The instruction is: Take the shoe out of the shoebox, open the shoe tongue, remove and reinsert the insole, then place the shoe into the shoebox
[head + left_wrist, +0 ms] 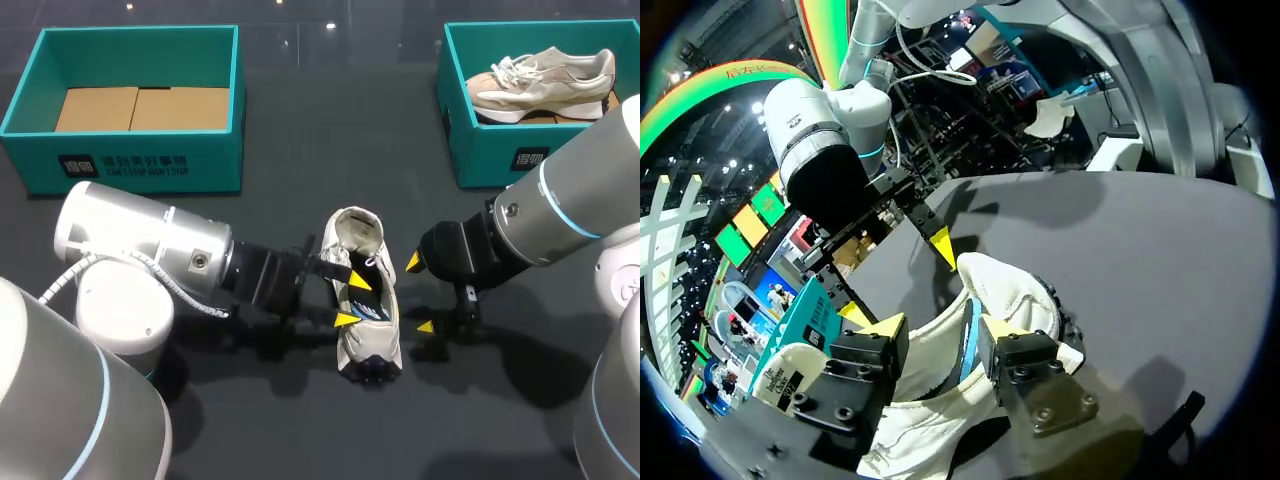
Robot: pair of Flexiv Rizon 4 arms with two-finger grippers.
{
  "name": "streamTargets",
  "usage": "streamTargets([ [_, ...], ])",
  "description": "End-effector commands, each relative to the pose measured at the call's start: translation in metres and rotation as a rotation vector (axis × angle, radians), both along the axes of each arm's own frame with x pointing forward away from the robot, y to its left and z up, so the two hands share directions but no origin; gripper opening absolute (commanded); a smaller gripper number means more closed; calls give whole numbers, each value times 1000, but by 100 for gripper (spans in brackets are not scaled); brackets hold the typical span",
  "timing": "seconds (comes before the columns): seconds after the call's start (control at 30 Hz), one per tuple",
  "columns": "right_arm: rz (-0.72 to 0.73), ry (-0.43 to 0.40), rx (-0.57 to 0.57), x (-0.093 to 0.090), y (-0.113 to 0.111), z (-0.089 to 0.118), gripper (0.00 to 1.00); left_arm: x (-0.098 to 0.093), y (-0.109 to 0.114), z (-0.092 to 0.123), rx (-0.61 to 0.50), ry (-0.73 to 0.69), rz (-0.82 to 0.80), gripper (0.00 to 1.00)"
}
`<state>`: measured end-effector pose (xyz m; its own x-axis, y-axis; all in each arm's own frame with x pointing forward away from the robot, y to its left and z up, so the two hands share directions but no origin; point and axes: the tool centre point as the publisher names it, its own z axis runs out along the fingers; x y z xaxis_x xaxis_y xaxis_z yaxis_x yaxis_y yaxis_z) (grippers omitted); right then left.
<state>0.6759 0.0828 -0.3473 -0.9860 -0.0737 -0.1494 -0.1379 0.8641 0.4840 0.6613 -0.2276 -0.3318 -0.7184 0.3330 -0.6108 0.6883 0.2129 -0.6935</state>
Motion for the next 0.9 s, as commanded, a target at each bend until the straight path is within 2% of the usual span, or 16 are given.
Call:
streamTargets([
  [0.03,-1,-3,-1,-2,0,0,100,-2,12,10,25,-4,-9,44],
  [0.4,-34,8,-27,-6,-50,22,100,-4,41,18,119,-12,-62,46],
  [0.63,-26,33,-51,-7,-79,28,100,-1,63,26,206,-6,-100,44],
  [0.9,-45,18,-50,-12,-108,39,100,-1,93,38,291,4,-150,45],
])
